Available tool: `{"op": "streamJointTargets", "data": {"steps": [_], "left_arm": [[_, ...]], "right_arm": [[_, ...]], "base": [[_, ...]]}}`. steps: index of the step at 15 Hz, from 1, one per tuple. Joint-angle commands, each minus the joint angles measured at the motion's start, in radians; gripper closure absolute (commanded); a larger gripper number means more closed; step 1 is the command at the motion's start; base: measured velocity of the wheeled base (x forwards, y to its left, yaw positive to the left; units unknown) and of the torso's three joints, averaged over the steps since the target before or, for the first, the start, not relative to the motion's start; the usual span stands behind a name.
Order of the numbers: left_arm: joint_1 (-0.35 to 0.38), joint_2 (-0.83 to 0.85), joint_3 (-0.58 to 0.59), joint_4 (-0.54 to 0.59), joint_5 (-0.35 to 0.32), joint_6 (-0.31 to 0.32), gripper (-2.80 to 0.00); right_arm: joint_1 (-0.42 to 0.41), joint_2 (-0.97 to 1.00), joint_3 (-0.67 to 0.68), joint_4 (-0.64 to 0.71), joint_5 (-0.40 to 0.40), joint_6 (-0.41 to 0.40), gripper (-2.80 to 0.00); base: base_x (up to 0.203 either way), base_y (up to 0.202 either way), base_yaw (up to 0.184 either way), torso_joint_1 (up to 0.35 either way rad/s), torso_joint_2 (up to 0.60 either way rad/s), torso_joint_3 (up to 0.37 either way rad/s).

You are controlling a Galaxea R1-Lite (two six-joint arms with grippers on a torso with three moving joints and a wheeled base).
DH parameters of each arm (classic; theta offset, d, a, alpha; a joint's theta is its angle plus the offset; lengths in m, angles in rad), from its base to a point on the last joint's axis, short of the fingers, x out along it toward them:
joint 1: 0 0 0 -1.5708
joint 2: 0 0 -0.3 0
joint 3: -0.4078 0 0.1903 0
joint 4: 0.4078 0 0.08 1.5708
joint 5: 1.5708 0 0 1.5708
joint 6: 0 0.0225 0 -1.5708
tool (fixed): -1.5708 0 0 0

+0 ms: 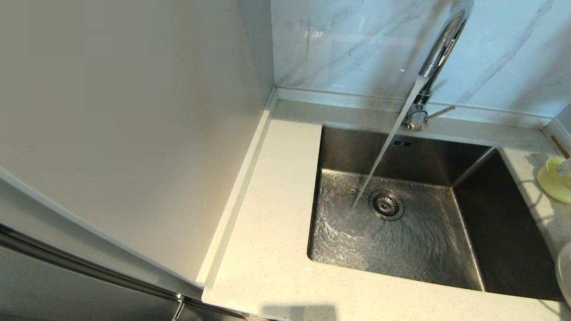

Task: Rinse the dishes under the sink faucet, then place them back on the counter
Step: Pick up the chopsticks

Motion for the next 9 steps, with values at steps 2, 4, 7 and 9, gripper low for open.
{"op": "streamJointTargets", "data": {"steps": [2, 4, 7, 9], "left_arm": [[0.000, 0.000, 0.000, 0.000, 0.001, 0.000, 0.00], [0.000, 0.000, 0.000, 0.000, 0.000, 0.000, 0.00], [0.000, 0.000, 0.000, 0.000, -0.001, 0.000, 0.00], [0.000, 0.000, 0.000, 0.000, 0.001, 0.000, 0.00]], "right_arm": [[0.004, 0.018, -0.001, -0.003, 0.001, -0.001, -2.80], [0.004, 0.030, -0.001, -0.005, 0.001, -0.002, -2.80], [0.004, 0.047, -0.001, -0.036, 0.000, -0.003, -2.80], [0.004, 0.056, -0.001, -0.046, -0.001, -0.003, -2.80]], "base": [[0.000, 0.000, 0.000, 0.000, 0.00, 0.000], [0.000, 0.000, 0.000, 0.000, 0.00, 0.000], [0.000, 0.000, 0.000, 0.000, 0.00, 0.000], [0.000, 0.000, 0.000, 0.000, 0.00, 0.000]]}}
